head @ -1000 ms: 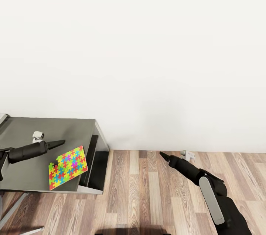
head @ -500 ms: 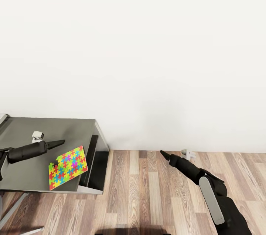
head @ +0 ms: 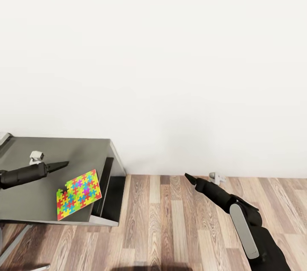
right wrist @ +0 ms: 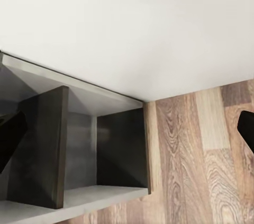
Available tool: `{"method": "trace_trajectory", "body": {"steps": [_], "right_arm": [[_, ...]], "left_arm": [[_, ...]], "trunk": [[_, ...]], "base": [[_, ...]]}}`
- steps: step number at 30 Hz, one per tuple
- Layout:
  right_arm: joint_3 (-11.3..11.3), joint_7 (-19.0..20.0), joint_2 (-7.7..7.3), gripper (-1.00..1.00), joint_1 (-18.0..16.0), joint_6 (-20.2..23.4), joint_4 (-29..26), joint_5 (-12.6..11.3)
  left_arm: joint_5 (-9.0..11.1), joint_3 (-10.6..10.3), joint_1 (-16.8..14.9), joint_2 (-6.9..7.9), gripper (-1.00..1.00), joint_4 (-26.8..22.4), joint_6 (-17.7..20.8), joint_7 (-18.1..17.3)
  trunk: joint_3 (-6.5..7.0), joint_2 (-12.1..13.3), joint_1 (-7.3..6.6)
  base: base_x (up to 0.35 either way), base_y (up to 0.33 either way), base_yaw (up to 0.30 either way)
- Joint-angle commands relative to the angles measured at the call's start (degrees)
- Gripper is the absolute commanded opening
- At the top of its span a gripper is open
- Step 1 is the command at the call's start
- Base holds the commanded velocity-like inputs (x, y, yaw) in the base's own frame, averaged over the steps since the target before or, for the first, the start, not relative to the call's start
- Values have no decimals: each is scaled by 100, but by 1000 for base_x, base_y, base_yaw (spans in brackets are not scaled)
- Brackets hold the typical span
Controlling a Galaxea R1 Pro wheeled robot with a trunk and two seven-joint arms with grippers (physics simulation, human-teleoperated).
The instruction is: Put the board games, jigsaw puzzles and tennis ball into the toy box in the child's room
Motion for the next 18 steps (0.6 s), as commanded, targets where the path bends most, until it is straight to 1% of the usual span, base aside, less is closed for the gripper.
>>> {"method": "trace_trajectory", "body": {"steps": [1,8,11,15,18], "right_arm": [[-9,16,1,100,-4,36,-4,-15],[-9,16,5,100,-4,36,-4,-16],[-9,18,2,100,-4,36,-4,-16],[-9,20,1,100,-4,36,-4,-16],[-9,21,1,100,-4,36,-4,-16]], "left_arm": [[-58,22,-6,4,100,-3,62,-45],[-48,29,-6,25,100,-3,55,-45],[-46,33,-6,29,100,-3,55,-45],[-46,34,-6,32,100,-3,51,-45],[-46,29,-6,28,100,-3,42,-45]], "trunk": [[1,-9,3],[63,-9,3],[91,-9,3],[127,-9,3],[154,-9,3]], "base": [[0,0,0],[0,7,0],[-32,128,0],[-112,175,0],[-45,65,0]]}}
